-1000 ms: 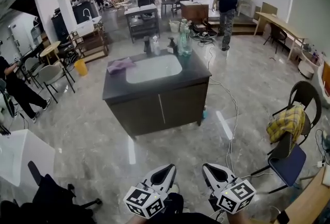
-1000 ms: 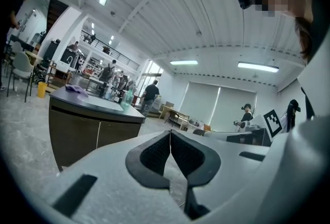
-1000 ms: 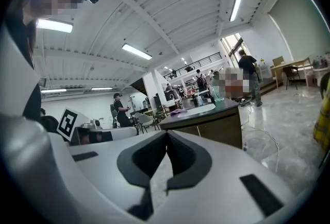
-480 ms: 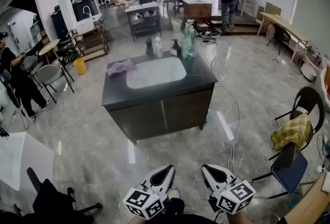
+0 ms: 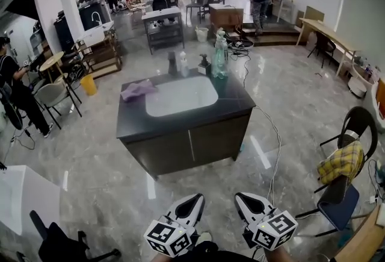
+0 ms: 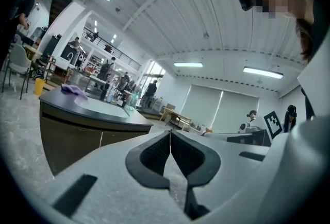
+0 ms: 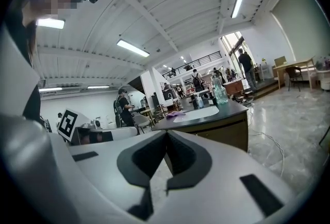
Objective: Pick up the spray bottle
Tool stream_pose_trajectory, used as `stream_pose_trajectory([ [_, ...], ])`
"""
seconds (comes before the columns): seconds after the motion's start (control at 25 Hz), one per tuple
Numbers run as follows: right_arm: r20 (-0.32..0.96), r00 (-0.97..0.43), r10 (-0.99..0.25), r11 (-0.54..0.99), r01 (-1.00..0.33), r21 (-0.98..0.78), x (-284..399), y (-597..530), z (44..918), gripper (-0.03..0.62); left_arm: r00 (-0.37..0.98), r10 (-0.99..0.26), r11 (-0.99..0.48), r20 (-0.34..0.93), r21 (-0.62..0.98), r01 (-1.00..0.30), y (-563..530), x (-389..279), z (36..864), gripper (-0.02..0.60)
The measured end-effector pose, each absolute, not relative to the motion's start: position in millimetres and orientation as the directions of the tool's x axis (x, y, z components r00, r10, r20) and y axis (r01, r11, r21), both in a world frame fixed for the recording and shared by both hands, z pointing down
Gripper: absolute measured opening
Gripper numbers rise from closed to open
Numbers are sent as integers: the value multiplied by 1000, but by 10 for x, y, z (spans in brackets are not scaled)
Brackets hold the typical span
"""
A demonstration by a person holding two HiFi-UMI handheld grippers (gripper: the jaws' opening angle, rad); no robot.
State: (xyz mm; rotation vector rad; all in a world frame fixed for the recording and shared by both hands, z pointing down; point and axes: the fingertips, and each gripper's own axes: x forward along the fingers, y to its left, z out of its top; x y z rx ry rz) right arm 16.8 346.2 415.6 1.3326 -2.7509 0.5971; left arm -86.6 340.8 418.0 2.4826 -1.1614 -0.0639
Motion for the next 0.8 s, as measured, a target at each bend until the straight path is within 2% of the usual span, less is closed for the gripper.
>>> stream_pose_trajectory([
  [0.44, 180, -649, -739, 583, -750, -312, -172, 2991, 4146, 6, 668, -733, -587, 126, 378, -715, 2984, -1116, 4245, 6],
  [0.8, 173, -671, -721, 604, -732, -316, -132, 2600, 4201, 6, 671, -730, -593, 129, 368, -716, 2648, -979, 4267, 6],
])
